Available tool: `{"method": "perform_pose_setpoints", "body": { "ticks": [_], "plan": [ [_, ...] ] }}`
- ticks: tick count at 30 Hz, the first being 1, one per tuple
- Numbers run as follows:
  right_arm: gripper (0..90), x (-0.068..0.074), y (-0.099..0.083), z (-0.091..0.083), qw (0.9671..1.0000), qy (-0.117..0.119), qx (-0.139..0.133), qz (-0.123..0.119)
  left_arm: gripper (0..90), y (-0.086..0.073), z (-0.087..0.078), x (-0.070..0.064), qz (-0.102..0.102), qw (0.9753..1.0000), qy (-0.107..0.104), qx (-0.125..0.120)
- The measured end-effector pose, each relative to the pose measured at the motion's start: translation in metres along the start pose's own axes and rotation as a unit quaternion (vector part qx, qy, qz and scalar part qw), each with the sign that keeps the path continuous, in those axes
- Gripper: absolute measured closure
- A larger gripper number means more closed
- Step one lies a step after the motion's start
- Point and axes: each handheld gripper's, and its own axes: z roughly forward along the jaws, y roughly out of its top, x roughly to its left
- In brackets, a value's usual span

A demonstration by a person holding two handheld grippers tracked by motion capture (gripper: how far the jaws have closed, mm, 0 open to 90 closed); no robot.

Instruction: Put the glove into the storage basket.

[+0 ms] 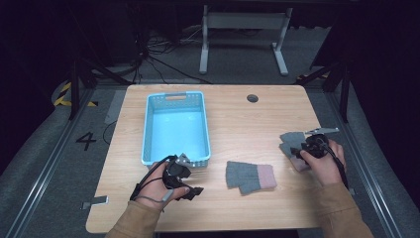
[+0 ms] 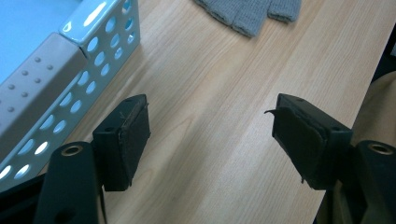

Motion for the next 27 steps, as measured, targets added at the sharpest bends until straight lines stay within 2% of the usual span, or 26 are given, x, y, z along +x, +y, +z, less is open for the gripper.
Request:
{"method": "perform_pose_setpoints", "body": {
  "ticks": [3,11,17,22,27],
  "plan": [
    [45.8,-0.005,-0.003,0.005,0.9998,-0.014,0.01,0.004,28.3,0.0,0.0,0.0,0.002,1.0,0.001,0.001],
    [46.7,-0.007,-0.006,0.011,0.9996,-0.009,0.021,0.02,28.3,0.0,0.0,0.0,-0.001,1.0,0.001,0.0],
    [57.1,-0.005,-0.005,0.011,0.9996,-0.004,0.023,0.018,28.2,0.002,0.002,-0.003,0.004,1.0,-0.001,0.0],
    [68.3,-0.002,-0.005,0.01,0.9992,-0.006,0.027,0.03,28.3,0.001,0.001,-0.003,0.004,1.0,0.001,-0.002],
    [76.8,0.001,-0.003,0.01,0.9991,-0.001,0.034,0.024,28.3,0.002,0.002,-0.003,0.004,1.0,0.0,0.0]
  ]
}}
